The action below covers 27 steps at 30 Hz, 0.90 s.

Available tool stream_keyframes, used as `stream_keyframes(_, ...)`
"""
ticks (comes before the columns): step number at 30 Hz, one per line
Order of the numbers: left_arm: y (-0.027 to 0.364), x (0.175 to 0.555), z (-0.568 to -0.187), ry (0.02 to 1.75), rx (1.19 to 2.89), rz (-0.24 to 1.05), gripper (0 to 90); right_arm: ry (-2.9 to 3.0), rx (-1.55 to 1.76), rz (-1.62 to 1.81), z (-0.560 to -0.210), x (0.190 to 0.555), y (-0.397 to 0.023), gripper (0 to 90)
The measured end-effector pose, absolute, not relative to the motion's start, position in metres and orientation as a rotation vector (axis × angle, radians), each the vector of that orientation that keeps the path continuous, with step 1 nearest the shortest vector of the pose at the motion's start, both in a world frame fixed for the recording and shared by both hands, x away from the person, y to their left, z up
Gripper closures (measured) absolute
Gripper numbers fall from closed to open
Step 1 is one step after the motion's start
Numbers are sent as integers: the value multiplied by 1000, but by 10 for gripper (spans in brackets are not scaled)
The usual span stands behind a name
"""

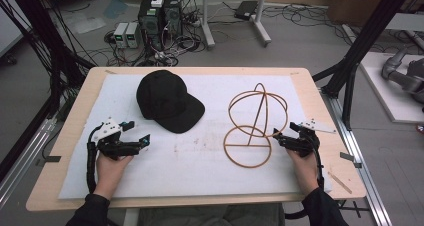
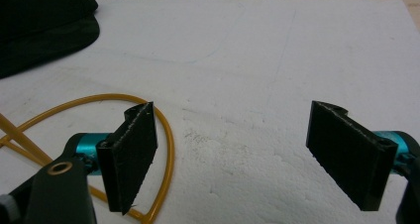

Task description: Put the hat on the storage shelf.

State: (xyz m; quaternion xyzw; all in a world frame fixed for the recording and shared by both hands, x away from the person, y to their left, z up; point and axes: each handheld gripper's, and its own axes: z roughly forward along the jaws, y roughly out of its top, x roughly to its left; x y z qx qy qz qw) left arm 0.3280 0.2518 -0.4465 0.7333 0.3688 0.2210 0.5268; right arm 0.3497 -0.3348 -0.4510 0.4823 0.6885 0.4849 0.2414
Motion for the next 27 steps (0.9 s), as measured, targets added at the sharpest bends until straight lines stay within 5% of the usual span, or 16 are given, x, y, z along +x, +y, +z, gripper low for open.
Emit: stream_keyframes(27,267,353,-413,971,1718,479,218,1900,1306,1301,-451,350,-332,194)
